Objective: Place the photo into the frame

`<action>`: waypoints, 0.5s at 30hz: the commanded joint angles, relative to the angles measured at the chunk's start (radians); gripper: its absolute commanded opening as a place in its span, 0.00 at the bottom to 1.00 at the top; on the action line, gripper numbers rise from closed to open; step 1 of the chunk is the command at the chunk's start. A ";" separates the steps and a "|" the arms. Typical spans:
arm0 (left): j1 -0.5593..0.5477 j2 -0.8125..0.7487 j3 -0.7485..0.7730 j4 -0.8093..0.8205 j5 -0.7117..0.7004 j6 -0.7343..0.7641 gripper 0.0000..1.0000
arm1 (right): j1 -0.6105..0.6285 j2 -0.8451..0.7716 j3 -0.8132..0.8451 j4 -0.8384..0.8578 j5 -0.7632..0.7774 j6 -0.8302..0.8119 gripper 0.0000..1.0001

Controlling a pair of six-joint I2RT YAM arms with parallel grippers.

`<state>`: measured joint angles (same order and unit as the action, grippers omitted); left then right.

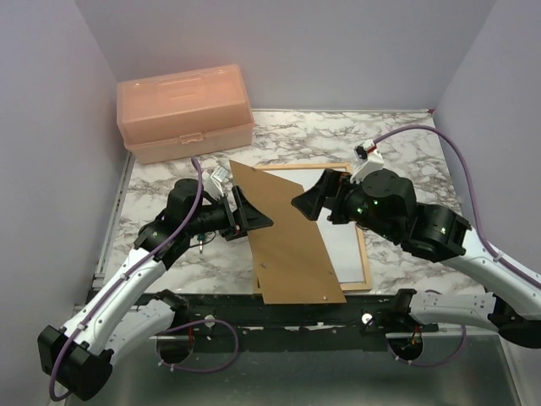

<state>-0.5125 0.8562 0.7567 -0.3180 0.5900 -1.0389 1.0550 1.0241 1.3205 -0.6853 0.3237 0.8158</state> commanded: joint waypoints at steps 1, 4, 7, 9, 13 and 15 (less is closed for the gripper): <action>0.002 -0.017 0.030 -0.091 -0.084 0.062 0.75 | 0.007 0.039 -0.027 -0.019 0.036 0.036 1.00; 0.002 0.002 0.043 -0.111 -0.107 0.079 0.69 | 0.007 0.075 -0.023 -0.027 0.014 0.040 1.00; 0.002 0.016 0.048 -0.135 -0.131 0.097 0.56 | 0.007 0.102 -0.019 -0.041 0.005 0.049 1.00; 0.002 0.018 0.050 -0.160 -0.150 0.108 0.43 | 0.007 0.111 -0.020 -0.051 0.003 0.053 1.00; 0.002 -0.013 0.048 -0.187 -0.190 0.108 0.19 | 0.007 0.118 -0.027 -0.076 0.015 0.065 1.00; 0.003 -0.035 0.055 -0.195 -0.212 0.109 0.11 | 0.006 0.114 -0.039 -0.080 0.019 0.070 1.00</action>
<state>-0.5125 0.8707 0.7647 -0.4885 0.4465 -0.9508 1.0550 1.1427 1.3067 -0.7235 0.3252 0.8585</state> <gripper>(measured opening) 0.199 0.995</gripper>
